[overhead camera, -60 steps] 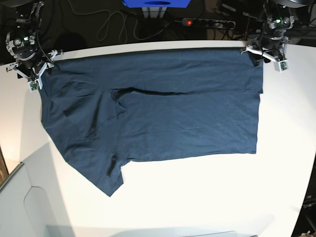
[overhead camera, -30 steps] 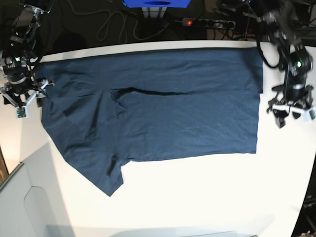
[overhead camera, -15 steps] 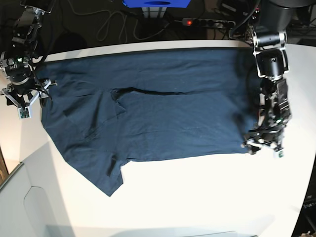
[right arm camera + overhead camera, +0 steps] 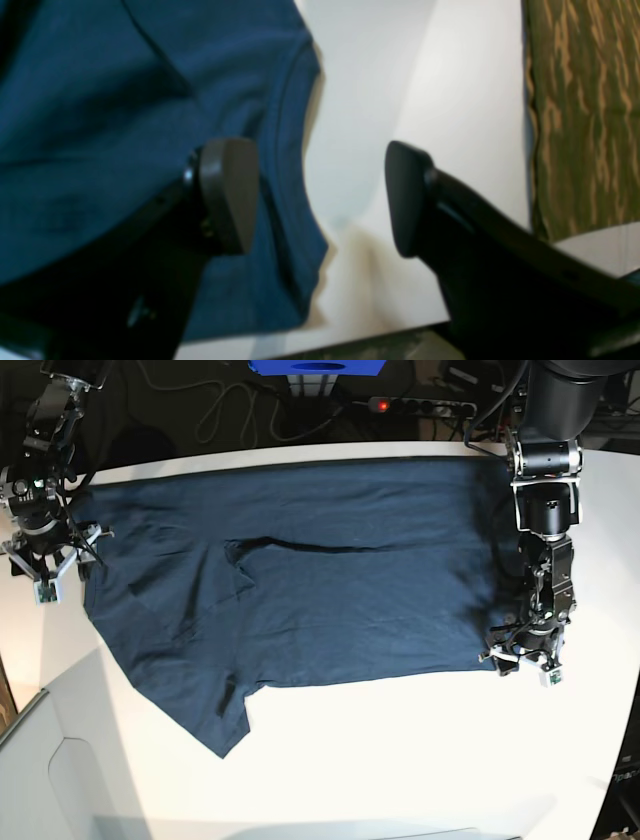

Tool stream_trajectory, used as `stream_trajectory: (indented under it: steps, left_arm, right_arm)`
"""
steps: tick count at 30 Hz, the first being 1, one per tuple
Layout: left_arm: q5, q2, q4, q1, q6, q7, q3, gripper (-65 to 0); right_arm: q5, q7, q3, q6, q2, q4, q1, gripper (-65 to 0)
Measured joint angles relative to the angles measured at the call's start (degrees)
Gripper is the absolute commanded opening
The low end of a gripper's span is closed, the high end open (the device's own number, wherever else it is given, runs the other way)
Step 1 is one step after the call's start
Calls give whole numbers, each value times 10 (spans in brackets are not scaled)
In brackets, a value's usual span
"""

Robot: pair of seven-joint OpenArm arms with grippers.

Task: Fold the T-shirt properly
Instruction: 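Reach both grippers down to the hem corners of the shirt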

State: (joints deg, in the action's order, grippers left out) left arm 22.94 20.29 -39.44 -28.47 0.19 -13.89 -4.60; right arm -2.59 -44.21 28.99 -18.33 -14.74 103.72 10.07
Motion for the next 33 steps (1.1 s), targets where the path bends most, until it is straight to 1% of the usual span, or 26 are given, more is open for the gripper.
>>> stream_trajectory:
  steps: [3,6,8,11,14,17,18,22,25,27,29,30,31,33]
  left_arm:
    - [0,0,1,0,0,0,0,-458]
    - [0,-1,1,0,0,1,0,-551]
    - [0,-1,2,0,-1,-2,1,-647]
    - [2,-2,2,0,0,-3,1,-650]
    - [2,-2,1,0,0,-3,1,-650]
    - [2,-1,0,2,0,-2,1,-650]
    - [2,-1,0,2,-1,2,1,-650]
    - [4,2,-3,16,-4,16,0,-650]
    - [5,4,-4,19,-5,13,0,-650]
    - [5,5,-10,29,-5,21,0,-650]
    - [7,5,-10,32,-6,30,0,-650]
    - [7,5,-8,31,-6,28,0,-650]
    - [7,5,-8,31,-6,28,0,-650]
    - [7,5,-8,31,-6,28,0,-650]
  right_arm:
    - [3,6,-3,0,-2,-14,-33,-267]
    - [1,3,-2,0,-2,-54,-71,-267]
    - [2,3,-2,0,-2,-99,-109,-267]
    - [-2,9,-22,1,-5,-191,-183,-267]
    - [2,10,-49,1,1,-282,-256,-267]
    - [-2,43,-79,2,-2,-370,-320,-267]
    - [-1,58,-91,3,-4,-400,-340,-267]
    - [0,151,-138,2,-1,-558,-421,-266]
    - [0,214,-166,2,-5,-667,-468,-266]
    - [-2,251,-187,3,-11,-714,-486,-266]
    - [-2,293,-197,4,-14,-745,-494,-266]
    - [-1,305,-200,6,-15,-755,-494,-266]
    - [-1,315,-200,16,-14,-763,-494,-266]
    - [-2,327,-200,48,-13,-774,-489,-266]
